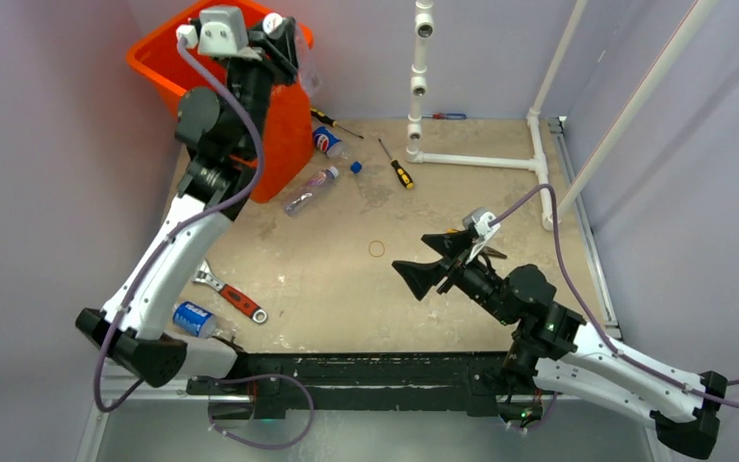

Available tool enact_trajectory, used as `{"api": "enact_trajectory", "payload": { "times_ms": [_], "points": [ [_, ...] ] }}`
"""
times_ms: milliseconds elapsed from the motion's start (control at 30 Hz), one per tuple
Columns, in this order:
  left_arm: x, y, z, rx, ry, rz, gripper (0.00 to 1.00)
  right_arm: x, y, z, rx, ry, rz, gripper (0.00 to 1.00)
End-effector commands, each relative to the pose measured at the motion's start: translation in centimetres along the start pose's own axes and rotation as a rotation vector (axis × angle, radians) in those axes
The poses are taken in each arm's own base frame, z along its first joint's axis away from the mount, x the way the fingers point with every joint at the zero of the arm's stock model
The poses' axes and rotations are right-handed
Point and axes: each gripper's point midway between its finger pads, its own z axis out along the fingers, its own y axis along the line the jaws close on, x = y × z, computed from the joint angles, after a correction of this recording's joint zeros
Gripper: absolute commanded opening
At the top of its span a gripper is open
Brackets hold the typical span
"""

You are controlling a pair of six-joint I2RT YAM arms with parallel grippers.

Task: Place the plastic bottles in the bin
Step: Place the plastic bottle in the trash bin.

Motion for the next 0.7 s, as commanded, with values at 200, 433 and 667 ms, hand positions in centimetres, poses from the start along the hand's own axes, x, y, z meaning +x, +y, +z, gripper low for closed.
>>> {"api": "enact_trajectory", "payload": {
  "times_ms": [200, 433, 667],
  "points": [
    [-6.7, 8.0, 4.0, -0.253, -0.255, 0.071, 0.0, -0.8, -0.1, -0.3, 0.019, -0.028, 0.043, 0.99],
    [-3.3, 15.4, 7.1, -0.402, -0.257, 0.155, 0.0, -0.2, -0.2, -0.6, 0.017, -0.019, 0.056, 0.99],
    [3.7, 20.5, 8.5, -0.5, -0.173, 0.22, 0.0, 0.9, -0.6, -0.4, 0.034, 0.01, 0.06, 0.99]
  ]
}}
